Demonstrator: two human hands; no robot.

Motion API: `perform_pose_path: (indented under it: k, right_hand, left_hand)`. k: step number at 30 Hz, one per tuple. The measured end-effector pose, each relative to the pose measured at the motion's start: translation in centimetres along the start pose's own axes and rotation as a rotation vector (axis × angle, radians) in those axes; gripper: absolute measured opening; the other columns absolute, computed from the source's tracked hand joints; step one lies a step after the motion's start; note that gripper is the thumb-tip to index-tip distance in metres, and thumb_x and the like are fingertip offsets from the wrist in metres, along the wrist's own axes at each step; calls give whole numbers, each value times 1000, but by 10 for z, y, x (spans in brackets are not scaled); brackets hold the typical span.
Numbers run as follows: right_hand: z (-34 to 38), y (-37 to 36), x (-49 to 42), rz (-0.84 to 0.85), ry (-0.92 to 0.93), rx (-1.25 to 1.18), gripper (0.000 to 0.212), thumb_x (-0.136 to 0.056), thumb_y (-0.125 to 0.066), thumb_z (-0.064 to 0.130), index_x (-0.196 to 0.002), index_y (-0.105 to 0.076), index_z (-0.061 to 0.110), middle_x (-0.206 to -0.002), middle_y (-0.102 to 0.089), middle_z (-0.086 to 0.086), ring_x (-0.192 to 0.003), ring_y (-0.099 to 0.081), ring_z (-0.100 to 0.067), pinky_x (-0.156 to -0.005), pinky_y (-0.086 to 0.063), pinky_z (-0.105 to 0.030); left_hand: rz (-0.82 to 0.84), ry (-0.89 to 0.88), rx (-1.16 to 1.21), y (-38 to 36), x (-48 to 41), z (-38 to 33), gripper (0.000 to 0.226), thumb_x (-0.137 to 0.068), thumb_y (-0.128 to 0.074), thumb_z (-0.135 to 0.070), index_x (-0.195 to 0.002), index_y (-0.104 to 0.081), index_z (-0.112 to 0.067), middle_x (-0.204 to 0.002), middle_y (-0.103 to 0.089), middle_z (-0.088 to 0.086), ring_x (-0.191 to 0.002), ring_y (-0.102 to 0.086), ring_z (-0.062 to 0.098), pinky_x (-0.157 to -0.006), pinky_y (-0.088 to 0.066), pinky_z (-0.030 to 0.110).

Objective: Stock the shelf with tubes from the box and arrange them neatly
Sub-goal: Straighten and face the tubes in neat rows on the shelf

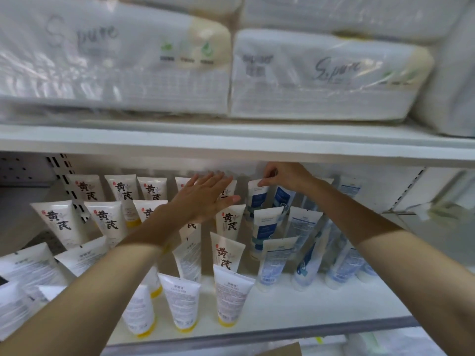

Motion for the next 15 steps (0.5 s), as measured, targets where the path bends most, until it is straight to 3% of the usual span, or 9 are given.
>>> perform_pose_path:
  k: [5,8,10,13,15]
  right_hand:
    - [2,0,1,-12,20,12,16,-81,-70,35,-81,-61,22,-84,-62,4,-79,-57,-15,-71,-40,-24]
    - [4,-3,6,-5,31,-4,16,-83,-69,33,-83,-61,19,-89,-63,-1,-81,-57,-17,-74,-41,-26]
    - [0,0,9,-6,-1,-76,21,-84,-67,37,-95,-64,19,-98,-63,2,-89,-57,-14,-78,-41,-25]
    - [-15,14,3,33,-243,-290,50,-86,-58,50,-126,-56,20,-122,-53,6,-106,-53,-17,-89,-43,-22]
    - [-28,24,0,128,-313,-426,52,-91,-55,43,-128,-53,7,-135,-50,-13,-89,-55,-15,-81,-44,-13]
  left_hand:
    - [14,-1,-20,4,1,-3,82,-79,-6,-69,-149,3,-28,-158,5,-1,-145,9,16,-117,5,40]
    - [18,-17,-21,3,1,0,105,-60,17,-86,-148,7,-29,-157,10,-2,-144,11,15,-115,6,39]
    - [12,-18,-23,6,-1,1,118,-48,24,-89,-148,7,-29,-157,11,-2,-144,11,15,-115,7,39]
    - [-10,-6,17,21,-6,-12,88,-78,1,-77,-150,-4,-25,-158,-1,0,-146,-1,16,-116,-2,37]
    - [-27,26,114,35,-11,-25,66,-92,-27,-59,-149,-20,-25,-156,-21,1,-142,-22,20,-113,-19,37]
Point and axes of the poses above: each hand's wrist, its own x-axis away from the middle knuckle, its own y-axis out of the back of the hand, z = x × y, the point moved 1 cm from there along -x, towards the middle knuckle
